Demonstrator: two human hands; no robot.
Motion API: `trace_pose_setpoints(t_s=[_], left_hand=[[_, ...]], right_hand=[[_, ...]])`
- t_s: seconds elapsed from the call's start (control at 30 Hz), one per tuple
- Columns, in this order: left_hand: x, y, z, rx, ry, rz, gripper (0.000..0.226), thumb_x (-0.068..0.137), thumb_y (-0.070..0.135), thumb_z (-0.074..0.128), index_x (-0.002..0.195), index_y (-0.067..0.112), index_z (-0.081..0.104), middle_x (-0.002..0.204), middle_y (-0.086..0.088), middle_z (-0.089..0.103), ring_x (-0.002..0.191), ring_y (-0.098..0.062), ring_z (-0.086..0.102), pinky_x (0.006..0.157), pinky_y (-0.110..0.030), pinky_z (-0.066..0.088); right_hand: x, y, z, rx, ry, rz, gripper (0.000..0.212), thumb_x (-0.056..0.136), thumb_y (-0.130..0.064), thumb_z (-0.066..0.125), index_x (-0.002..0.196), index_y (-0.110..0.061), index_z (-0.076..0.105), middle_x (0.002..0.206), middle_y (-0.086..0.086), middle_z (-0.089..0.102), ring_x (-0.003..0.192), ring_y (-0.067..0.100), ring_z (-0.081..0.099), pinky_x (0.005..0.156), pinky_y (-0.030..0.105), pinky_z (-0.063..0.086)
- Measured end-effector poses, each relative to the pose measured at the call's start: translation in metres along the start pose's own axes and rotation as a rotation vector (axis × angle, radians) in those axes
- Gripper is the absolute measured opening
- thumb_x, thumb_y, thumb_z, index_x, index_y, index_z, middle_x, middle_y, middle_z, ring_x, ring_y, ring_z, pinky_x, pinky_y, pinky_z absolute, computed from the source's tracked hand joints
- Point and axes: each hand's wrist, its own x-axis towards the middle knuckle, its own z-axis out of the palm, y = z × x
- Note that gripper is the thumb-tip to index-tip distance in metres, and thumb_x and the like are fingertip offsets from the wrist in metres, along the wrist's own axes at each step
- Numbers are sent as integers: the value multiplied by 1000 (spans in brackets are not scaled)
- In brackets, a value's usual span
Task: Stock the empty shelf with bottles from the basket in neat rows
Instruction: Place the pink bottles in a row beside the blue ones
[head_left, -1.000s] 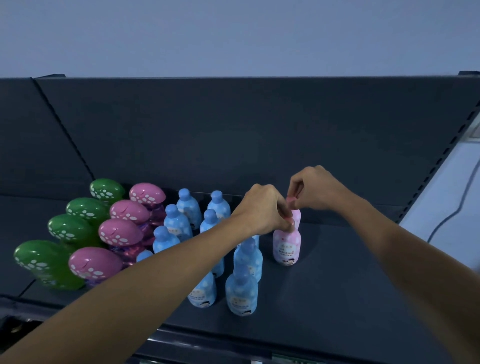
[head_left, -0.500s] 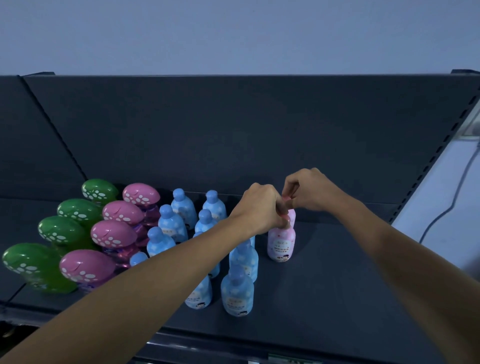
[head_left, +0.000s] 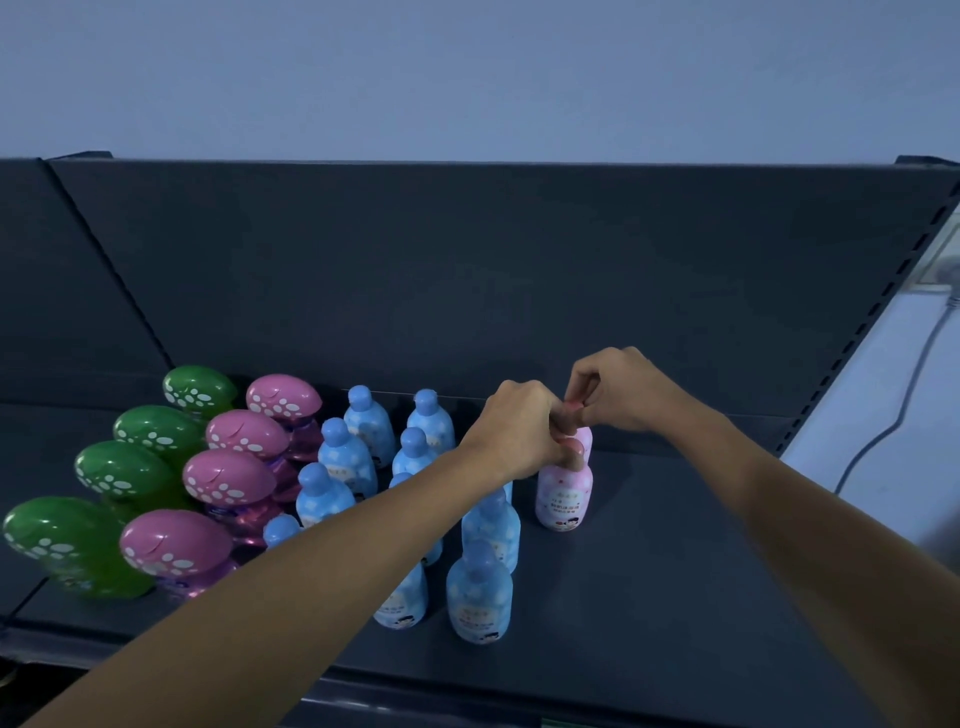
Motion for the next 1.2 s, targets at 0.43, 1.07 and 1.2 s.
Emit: trace_pose_setpoints(t_s=[0.43,1.07,1.2], left_hand=[[-26,-28,-49,19,161,54,11,82,36,81,86,26,79,79,12,74,82,-6,71,84,-33,59],[-224,-203,-203,184,266,120,12,83,30,72,86,21,79,75,7,74,73,-11,69,72,-29,56],[-276,-256,-222,177,202,94,12,86,33,74,90,22,79,80,8,75,77,-10,69,75,-31,58]], right_hand=[[-6,-38,-10,-171,95,99,17,74,-36,82,83,-30,69,85,-18,67,88,7,65,80,29,56],[-76,-320,100,-184,178,-15,9,82,-30,73,89,-28,69,89,-13,71,88,10,66,80,31,53],[-89,-373,152,-131,145,-38,10,83,-23,75,92,-21,70,84,-11,70,84,9,67,78,30,53]])
